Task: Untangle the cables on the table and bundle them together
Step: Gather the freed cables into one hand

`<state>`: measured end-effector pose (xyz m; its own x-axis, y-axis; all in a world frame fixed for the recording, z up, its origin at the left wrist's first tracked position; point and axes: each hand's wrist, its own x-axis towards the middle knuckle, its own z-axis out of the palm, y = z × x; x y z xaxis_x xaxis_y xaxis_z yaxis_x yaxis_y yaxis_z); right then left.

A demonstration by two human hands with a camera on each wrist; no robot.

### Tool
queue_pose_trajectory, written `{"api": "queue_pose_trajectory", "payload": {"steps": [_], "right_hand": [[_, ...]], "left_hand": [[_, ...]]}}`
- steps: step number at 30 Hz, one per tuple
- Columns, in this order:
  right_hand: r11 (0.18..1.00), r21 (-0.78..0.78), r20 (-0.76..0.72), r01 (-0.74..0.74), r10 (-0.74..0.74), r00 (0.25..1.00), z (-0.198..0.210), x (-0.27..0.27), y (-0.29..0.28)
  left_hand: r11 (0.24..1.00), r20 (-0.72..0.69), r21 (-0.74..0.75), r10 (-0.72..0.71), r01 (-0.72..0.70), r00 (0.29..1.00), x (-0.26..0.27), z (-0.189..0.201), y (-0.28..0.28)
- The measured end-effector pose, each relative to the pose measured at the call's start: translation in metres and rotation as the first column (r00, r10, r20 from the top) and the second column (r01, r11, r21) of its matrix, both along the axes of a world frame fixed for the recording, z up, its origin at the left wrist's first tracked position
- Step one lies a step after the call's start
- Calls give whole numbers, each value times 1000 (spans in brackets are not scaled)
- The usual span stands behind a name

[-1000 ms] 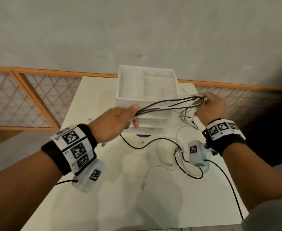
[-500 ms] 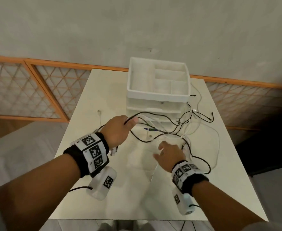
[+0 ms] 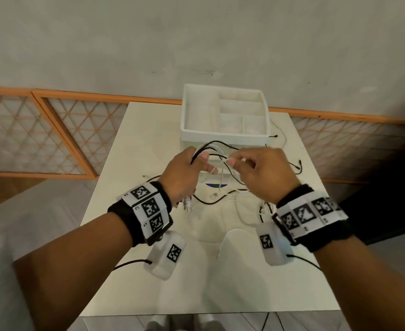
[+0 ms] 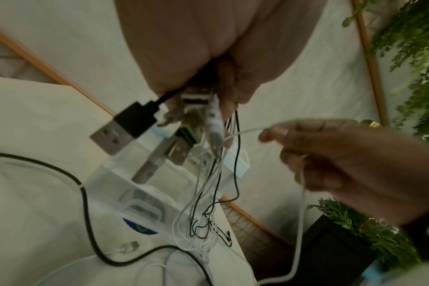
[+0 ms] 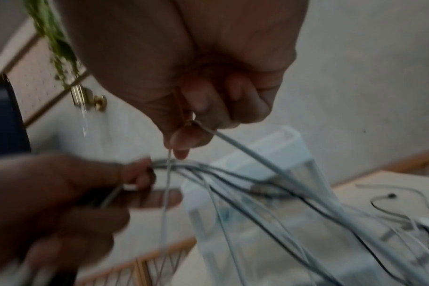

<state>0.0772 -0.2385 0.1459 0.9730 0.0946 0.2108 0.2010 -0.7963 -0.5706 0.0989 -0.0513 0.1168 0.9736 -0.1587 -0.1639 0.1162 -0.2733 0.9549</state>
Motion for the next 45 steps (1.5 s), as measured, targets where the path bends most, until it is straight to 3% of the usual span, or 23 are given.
{"api": "queue_pose_trajectory", "payload": {"steps": [4, 9, 13, 17, 21, 25, 28, 33, 38, 41, 45], "right_hand": [[979, 150, 134, 138, -159, 978, 39, 7, -18], [920, 301, 338, 251, -349, 874, 55, 13, -45], [888, 344, 330, 304, -418, 846, 41, 17, -50], [828, 432, 379, 357, -526, 761, 48, 25, -60], [765, 471, 317, 439, -611, 726, 57, 37, -78], [757, 451, 126, 473, -578, 806, 55, 45, -83], [724, 501, 54, 474, -573, 818, 58, 54, -83], [789, 383, 63, 481, -542, 838, 70, 69, -83], [855, 39, -11, 517, -517, 856, 65, 76, -85], [816, -99, 54, 570, -567, 822, 53, 83, -96], [814, -102, 161, 571, -553, 817, 38, 94, -108]], "left_hand": [[999, -97, -17, -35, 34, 995, -2, -7, -2], [997, -249, -78, -47, 28, 967, -5, -24, 13], [992, -254, -26, -123, 120, 959, -9, -27, 22], [983, -266, 4, -178, 185, 947, -13, -23, 29], [965, -258, 95, -214, 245, 942, -14, -24, 39], [955, -257, 152, -209, 253, 944, -15, -24, 43], [945, -272, 155, -239, 288, 932, -16, -21, 45], [919, -300, 244, -231, 309, 926, -13, -22, 43], [838, -183, 501, -141, 216, 973, -5, -24, 35], [839, -182, 502, -135, 211, 974, -2, -28, 38], [870, -197, 443, -139, 214, 971, 2, -34, 42]]}}
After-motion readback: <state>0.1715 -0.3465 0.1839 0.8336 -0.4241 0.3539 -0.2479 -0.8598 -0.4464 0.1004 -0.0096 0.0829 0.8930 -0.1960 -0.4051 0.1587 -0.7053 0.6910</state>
